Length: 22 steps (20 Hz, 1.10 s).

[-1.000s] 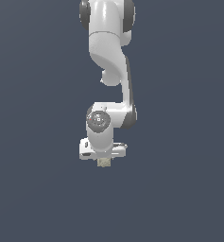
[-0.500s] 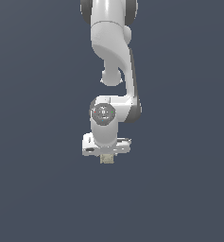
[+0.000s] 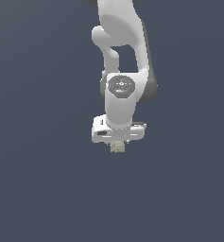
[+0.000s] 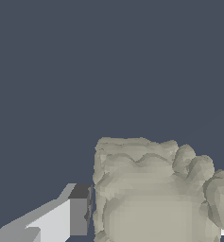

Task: Pick up the object and move it to a goal position.

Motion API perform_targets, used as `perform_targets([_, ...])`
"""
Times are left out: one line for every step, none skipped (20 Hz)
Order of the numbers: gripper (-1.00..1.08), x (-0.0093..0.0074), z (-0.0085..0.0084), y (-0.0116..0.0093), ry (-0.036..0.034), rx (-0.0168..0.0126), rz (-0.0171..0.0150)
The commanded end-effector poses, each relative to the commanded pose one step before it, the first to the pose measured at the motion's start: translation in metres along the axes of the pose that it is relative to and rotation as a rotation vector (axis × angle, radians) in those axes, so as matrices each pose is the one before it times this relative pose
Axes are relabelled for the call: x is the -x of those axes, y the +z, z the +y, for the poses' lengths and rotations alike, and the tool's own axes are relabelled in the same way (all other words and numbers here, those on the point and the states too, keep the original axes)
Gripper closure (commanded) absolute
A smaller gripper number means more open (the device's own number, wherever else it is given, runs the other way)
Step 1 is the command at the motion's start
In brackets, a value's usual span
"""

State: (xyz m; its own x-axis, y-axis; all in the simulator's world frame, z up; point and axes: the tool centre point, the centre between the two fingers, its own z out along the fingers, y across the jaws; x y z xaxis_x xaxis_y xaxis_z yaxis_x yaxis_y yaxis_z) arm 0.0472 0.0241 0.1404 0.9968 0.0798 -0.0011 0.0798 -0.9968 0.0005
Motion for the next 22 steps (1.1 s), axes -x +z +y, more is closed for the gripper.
perform_targets([1.08, 0.00635, -0.01639, -0.02609, -0.00053, 0.00023, 0.00094])
perform_targets([1.08, 0.00245, -0.00661, -0.01041, -0.00010, 0.00048, 0.00003])
perform_targets([1.08, 0.00243, -0.00646, -0.01039, 0.00000, 0.00000, 0.00000])
perform_targets([1.08, 0.00242, -0.00646, -0.01040, 0.00000, 0.00000, 0.00000])
perform_targets([1.08, 0.00240, -0.00645, -0.01040, 0.00000, 0.00000, 0.00000])
perform_targets([1.08, 0.00238, -0.00655, -0.01041, -0.00002, 0.00049, 0.00004])
perform_targets([1.08, 0.00235, -0.00643, -0.01039, 0.00000, 0.00000, 0.00000])
perform_targets([1.08, 0.00233, -0.00642, -0.01039, 0.00000, 0.00000, 0.00000])
perform_targets([1.08, 0.00230, -0.00641, -0.01037, 0.00000, 0.00000, 0.00000])
perform_targets([1.08, 0.00228, -0.00650, -0.01036, 0.00000, 0.00048, 0.00008])
perform_targets([1.08, 0.00223, -0.00636, -0.01030, 0.00000, 0.00000, 0.00000])
perform_targets([1.08, 0.00220, -0.00636, -0.01029, 0.00000, 0.00000, 0.00000])
perform_targets([1.08, 0.00216, -0.00636, -0.01028, 0.00000, 0.00000, 0.00000])
perform_targets([1.08, 0.00212, -0.00634, -0.01024, 0.00000, 0.00000, 0.00000])
perform_targets([1.08, 0.00207, -0.00632, -0.01017, 0.00000, 0.00000, 0.00000])
perform_targets([1.08, 0.00200, -0.00628, -0.01009, 0.00000, 0.00000, 0.00000])
perform_targets([1.08, 0.00192, -0.00624, -0.00999, 0.00000, 0.00000, 0.00000])
perform_targets([1.08, 0.00183, -0.00613, -0.00977, 0.00000, 0.00000, 0.00000])
perform_targets([1.08, 0.00174, -0.00564, -0.00946, 0.00015, -0.00045, 0.00012])
perform_targets([1.08, 0.00158, -0.00553, -0.00877, 0.00000, 0.00000, 0.00000])
perform_targets([1.08, 0.00143, -0.00514, -0.00811, 0.00000, 0.00000, 0.00000])
perform_targets([1.08, 0.00122, -0.00455, -0.00749, 0.00006, -0.00048, -0.00005])
